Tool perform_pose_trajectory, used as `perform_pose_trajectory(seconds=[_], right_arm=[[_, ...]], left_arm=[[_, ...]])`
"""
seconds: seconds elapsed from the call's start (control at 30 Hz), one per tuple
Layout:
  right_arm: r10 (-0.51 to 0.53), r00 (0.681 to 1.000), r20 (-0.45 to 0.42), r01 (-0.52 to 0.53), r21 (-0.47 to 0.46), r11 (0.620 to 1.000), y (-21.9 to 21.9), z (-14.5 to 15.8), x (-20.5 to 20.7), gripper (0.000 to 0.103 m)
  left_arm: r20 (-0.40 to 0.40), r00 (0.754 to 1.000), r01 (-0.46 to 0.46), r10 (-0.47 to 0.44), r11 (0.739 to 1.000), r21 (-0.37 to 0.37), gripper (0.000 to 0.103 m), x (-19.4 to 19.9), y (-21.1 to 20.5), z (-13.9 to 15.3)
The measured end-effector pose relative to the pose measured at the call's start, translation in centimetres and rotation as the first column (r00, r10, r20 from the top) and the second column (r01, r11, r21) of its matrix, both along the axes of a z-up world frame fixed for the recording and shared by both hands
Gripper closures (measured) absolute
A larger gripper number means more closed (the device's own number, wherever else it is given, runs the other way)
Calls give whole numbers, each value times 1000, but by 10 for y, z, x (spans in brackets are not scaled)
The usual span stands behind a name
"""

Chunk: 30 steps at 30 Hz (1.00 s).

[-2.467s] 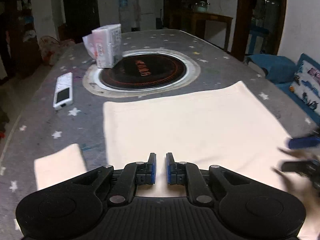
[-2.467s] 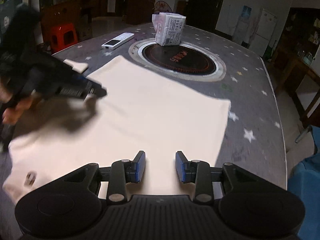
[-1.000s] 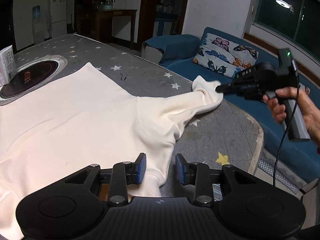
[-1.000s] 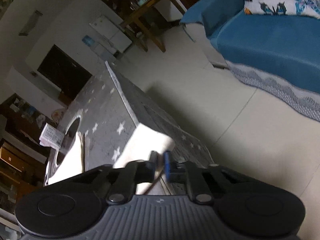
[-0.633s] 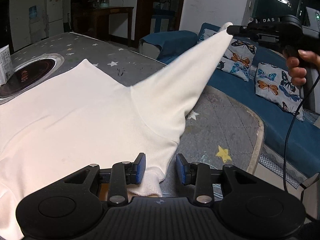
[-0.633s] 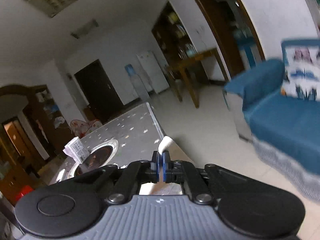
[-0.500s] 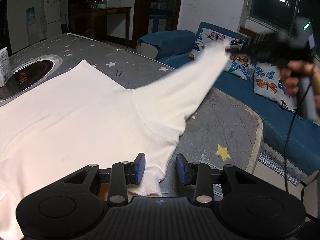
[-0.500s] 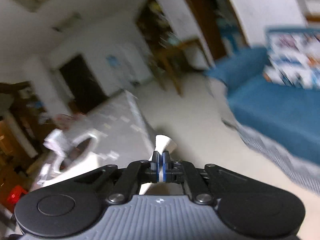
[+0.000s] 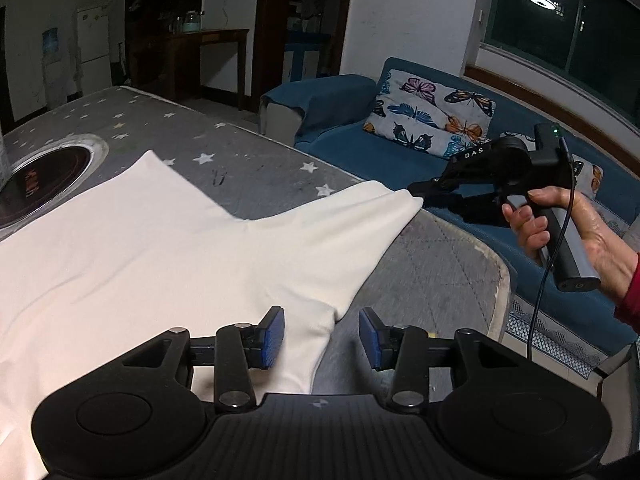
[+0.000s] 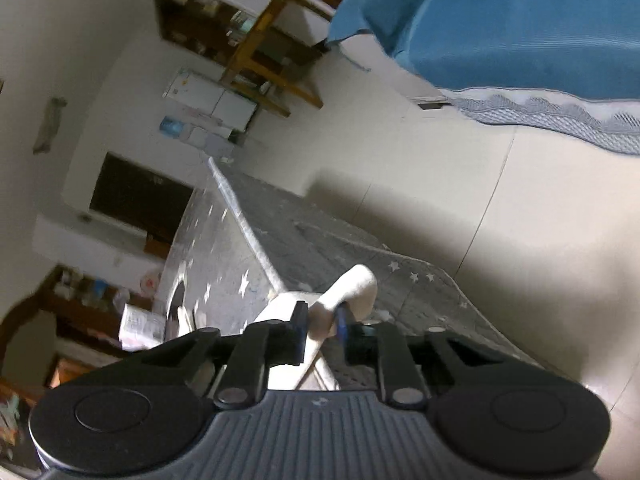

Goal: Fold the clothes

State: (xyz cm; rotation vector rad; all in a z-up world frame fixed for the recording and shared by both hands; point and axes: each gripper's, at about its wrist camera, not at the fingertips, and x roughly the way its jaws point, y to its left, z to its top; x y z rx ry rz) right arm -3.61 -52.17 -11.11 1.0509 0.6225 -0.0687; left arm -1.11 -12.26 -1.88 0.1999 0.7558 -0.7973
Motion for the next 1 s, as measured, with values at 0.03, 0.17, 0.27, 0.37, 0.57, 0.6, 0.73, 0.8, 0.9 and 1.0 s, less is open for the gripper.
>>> perform_pose_trajectory(seconds=[0.03, 0.17, 0.27, 0.37, 0.57, 0.6, 0.73, 0.8, 0.9, 1.0], right_arm=[[-5, 1000, 2, 5, 17, 1000, -2, -3, 1, 99], [-6, 999, 47, 7, -8, 1000, -2, 11, 5, 100], [33, 993, 110, -27, -62, 998, 9, 38, 14, 100], [109, 978, 178, -89, -116, 989, 28, 69, 27, 100], [346, 901, 262, -279, -260, 924, 89, 133, 69, 100], [383, 885, 264, -309, -282, 908, 102, 138, 76, 100], [559, 788, 259, -449, -381, 809, 167, 165, 91, 100], [637, 734, 236, -519, -410, 750, 200, 166, 99, 100], [744, 642, 187, -613, -457, 644, 252, 164, 106, 100], [824, 554, 118, -691, -486, 535, 302, 145, 106, 100]], left_arm=[[-4, 1000, 5, -5, 1000, -1, 59, 0, -2, -1], [-18, 999, 28, -28, 1000, -6, 58, 0, -8, -8], [-27, 999, 29, -29, 1000, -10, 56, -2, -8, -11], [-36, 999, 25, -27, 999, -36, 55, -5, -2, -10], [-13, 999, -37, 36, 997, -71, 53, -14, 29, 4], [-9, 998, -60, 59, 995, -75, 52, -15, 38, 7], [15, 985, -167, 169, 982, -84, 51, -18, 79, 17], [22, 973, -228, 230, 970, -85, 51, -21, 100, 20], [17, 948, -314, 317, 946, -81, 50, -24, 129, 19], [1, 918, -394, 395, 916, -81, 50, -27, 156, 16]])
